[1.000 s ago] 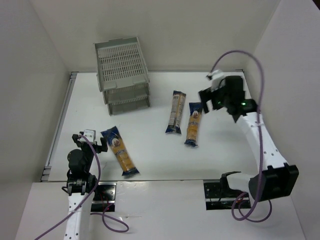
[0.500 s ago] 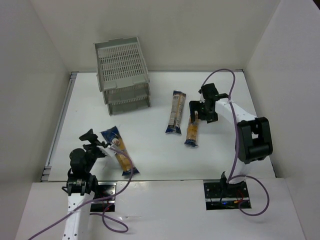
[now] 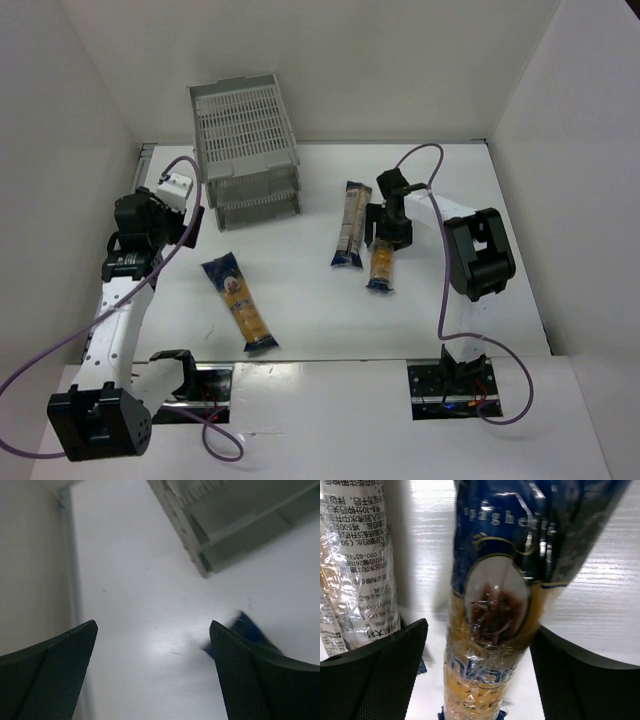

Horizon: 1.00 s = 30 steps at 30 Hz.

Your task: Place and organize the pasta boxes and bags onto the shelf

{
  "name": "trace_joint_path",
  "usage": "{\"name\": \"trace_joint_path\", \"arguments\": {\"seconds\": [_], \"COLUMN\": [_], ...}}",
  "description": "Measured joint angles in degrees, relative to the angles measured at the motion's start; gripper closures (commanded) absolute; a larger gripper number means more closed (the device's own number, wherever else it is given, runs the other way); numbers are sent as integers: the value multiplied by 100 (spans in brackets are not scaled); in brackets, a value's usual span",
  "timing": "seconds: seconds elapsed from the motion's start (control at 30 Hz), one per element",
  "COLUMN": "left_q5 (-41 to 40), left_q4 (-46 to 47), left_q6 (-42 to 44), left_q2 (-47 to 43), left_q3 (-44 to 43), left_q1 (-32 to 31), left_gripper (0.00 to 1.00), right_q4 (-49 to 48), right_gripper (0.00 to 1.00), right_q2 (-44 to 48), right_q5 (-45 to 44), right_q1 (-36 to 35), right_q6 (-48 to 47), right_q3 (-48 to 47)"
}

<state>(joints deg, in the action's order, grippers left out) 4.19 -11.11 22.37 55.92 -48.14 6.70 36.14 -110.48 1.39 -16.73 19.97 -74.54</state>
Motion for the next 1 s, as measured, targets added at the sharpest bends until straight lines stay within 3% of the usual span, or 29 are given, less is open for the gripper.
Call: {"name": "trace_joint_path", "arguments": {"seconds": [0.03,0.17,0.2,0.23,0.43,0.6,0.8,1.0], "left_q5": [59,306,385,450,616,918,2105,3440], "left_q4": [-297,-1040,-1128,-1193,-1344,-1665,-2011,-2000], "left_q6": [-398,-1574,-1790,-1978,-2483,-2562,-2544,-2752], "left_q2": [-26,-96,-101,-114,-273,-302,76,691], "left_q3": [0,0,0,0,2,-216,-1185,-2243], "left_q1": [-4,-33,-33,-33,-24,-22,-214,-1209], "left_gripper": [0,0,0,0,0,0,0,0], "right_q4": [0,4,-7,2,-129,212,-317,-772], "right_gripper": [23,70,97,100,100,100,100,100], "right_q2": [-15,-35,-33,4,133,166,1150,2092], "right_q5": [-59,-282,-319,-332,-98,920,2771,3700], "right_q1": [-22,-33,-35,-33,-24,138,592,706], "right_q6": [44,245,317,302,-20,-540,-330,205], "right_q3": [-2,13,35,42,140,-313,-807,-1325]}}
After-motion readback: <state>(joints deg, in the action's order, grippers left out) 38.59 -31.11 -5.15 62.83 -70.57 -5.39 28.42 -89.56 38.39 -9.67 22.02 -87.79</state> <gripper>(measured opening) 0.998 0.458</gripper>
